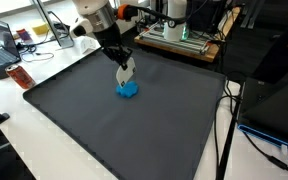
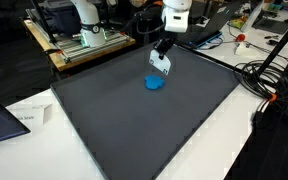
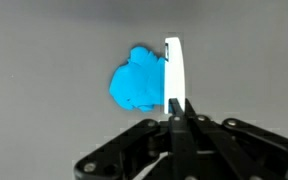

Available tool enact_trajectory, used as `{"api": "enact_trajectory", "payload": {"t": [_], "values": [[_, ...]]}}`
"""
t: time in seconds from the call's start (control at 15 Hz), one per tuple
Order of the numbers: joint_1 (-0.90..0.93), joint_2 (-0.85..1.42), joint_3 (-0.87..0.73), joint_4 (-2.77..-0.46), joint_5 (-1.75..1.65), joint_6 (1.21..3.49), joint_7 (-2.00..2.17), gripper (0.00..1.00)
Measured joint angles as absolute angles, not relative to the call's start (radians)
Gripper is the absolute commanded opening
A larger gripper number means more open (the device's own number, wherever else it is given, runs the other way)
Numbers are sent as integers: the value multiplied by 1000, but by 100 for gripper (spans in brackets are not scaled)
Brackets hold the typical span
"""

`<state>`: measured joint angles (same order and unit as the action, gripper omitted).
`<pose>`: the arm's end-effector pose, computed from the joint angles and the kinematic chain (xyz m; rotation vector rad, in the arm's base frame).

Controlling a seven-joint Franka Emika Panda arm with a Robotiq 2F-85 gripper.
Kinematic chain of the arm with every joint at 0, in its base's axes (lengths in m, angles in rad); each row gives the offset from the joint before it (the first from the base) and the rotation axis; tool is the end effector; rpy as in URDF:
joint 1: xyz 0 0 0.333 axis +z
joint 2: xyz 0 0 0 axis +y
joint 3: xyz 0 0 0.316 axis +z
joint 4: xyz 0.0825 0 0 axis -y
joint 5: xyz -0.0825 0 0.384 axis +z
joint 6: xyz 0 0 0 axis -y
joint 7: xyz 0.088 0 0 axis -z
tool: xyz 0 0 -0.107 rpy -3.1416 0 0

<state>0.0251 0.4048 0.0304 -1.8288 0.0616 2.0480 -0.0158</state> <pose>0.6195 0.0367 0.2985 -3.0673 -0.0561 0.2874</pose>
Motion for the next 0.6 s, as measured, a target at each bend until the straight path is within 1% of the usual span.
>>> {"api": "enact_trajectory", "payload": {"t": [0.13, 0.2, 0.33, 0.53, 0.6], "values": [[48, 384, 19, -1874, 14, 2073, 78, 1], [55, 375, 18, -1895, 3, 2092, 103, 4], [60, 356, 20, -1934, 2, 2148, 107, 4], [61, 342, 21, -1956, 2, 2164, 107, 4], [61, 338, 21, -1960, 2, 2164, 107, 1]]}}
